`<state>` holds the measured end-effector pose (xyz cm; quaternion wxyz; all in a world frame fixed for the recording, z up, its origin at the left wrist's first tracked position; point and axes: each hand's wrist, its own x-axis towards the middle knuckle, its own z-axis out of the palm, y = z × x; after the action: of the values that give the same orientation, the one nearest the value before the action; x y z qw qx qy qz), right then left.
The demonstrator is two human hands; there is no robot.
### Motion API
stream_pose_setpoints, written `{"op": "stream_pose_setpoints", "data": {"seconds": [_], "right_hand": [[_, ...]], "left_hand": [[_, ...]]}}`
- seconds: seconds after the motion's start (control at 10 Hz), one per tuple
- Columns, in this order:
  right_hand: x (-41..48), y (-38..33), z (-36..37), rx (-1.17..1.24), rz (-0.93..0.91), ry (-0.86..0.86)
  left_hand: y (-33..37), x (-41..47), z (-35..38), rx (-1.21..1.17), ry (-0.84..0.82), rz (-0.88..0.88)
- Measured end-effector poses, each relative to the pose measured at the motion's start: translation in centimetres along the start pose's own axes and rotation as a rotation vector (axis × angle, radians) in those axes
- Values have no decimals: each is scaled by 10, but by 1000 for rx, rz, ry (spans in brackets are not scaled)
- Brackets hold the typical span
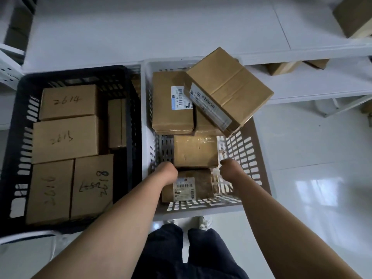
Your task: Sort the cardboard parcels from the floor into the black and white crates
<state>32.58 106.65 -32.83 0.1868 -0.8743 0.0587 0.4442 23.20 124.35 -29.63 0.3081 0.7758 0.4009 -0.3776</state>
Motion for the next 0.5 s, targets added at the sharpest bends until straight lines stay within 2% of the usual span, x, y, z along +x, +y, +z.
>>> {"op": "stream_pose_setpoints", "data": {"seconds": [0.1,0.2,0.4,0.5], "right_hand": [[16,-4,3,225,-59,9],[19,-6,0,325,-80,-83],[10,-13,-29,359,-57,-152],[2,-17,-40,434,-49,-205]], "left_hand": [[12,3,-2,-169,83,28],[20,6,-1,-286,88,31],[17,-1,-10,-370,174,15],[17,-9,-18,-468,161,8]]}}
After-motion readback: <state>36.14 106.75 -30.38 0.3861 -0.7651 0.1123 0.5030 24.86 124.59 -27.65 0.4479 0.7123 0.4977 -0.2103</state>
